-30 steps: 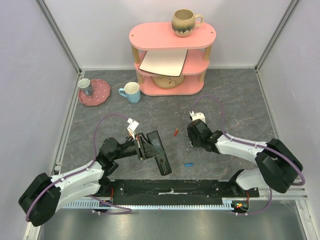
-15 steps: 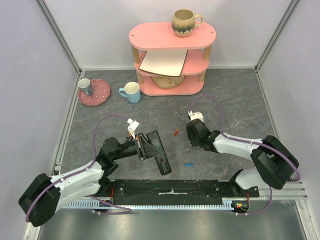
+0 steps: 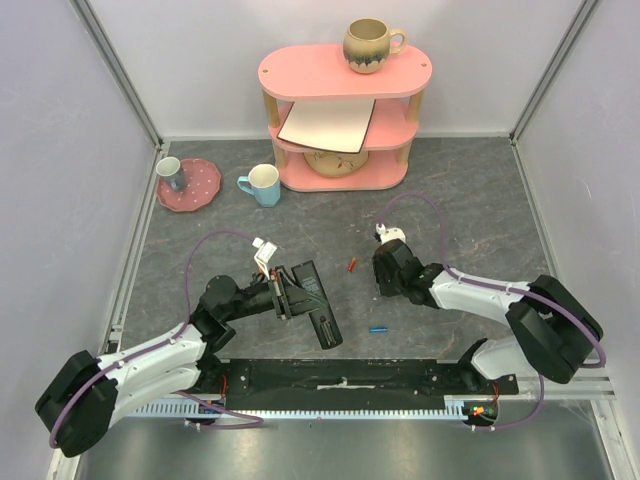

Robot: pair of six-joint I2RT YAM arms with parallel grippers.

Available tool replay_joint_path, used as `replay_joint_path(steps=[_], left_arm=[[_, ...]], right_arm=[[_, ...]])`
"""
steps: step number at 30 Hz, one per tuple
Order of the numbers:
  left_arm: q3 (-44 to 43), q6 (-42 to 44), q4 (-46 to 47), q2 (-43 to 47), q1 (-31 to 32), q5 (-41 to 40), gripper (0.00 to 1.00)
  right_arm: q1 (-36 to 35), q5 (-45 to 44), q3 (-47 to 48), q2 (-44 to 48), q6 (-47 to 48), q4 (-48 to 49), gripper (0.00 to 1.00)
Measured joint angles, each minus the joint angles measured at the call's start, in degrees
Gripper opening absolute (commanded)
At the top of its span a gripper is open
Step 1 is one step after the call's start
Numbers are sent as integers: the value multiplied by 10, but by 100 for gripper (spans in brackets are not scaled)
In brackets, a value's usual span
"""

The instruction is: Load the batteries into the remote control

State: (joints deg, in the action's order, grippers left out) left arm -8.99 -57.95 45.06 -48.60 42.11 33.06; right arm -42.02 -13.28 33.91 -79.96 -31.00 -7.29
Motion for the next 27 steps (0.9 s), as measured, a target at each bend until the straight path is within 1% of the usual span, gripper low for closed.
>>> replay_joint_path(steps=[3,5,10,20,27], left_arm=[[0,1,-1,0,0,0,2],[0,1,-1,-1,0,0,2],[0,2,-9,0,0,-1,2],[0,6,-26,6,0,-12,2],[0,6,-26,-3,0,-13,2]], right_arm=[[-1,6,-1,2,-4,0,40],[-1,7,-1,2,-4,-1,43],[-2,5,2,-4,-3,3,44],[-2,-1,35,-43,17,5,38],[-2,6,46,-51,26,-6,38]])
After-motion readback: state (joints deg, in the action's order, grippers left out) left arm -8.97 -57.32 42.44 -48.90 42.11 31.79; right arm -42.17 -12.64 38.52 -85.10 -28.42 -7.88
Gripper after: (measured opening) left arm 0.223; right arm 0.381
